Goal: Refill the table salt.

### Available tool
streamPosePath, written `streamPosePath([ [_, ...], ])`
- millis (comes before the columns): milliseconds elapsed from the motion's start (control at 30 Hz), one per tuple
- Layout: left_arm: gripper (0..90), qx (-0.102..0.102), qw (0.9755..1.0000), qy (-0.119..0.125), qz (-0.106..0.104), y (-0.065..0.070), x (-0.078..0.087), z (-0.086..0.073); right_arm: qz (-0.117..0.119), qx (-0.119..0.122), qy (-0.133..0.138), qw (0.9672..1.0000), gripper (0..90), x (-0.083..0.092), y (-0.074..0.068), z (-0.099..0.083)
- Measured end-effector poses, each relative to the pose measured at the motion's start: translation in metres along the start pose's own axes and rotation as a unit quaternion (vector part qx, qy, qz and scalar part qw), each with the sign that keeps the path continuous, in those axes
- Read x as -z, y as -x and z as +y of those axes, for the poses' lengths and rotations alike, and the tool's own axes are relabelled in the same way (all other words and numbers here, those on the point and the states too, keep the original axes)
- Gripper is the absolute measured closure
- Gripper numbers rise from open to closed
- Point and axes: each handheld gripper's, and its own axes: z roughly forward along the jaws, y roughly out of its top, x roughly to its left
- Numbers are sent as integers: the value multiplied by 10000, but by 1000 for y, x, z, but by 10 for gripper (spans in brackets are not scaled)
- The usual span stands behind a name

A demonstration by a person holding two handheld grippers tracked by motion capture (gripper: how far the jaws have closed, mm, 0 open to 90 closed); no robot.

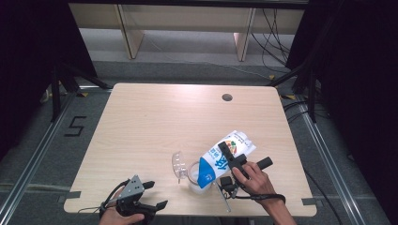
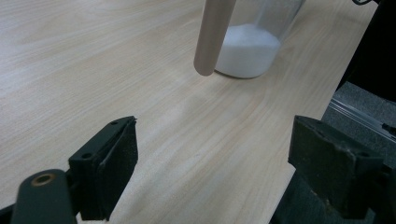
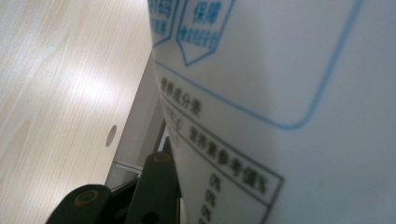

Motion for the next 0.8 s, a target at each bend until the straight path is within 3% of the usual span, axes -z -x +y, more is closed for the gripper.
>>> streamPosePath([
  [33, 153, -102, 9999, -94, 40, -2, 1, 0, 6, -2, 2, 10000, 713, 0, 0, 0],
  [100, 153, 0, 10000, 0, 5, 0, 0, 0, 7, -9, 5, 10000, 716, 0, 0, 0],
  [233, 153, -13, 10000, -16, -1, 0, 0, 0, 13, -8, 9, 10000, 720, 0, 0, 0],
  [267, 153, -95, 9999, -89, 36, -2, 1, 0, 14, 0, 7, 10000, 721, 0, 0, 0],
  [800, 153, -12, 10000, -24, 6, 0, 0, 0, 61, 12, 5, 10000, 738, 0, 0, 0],
])
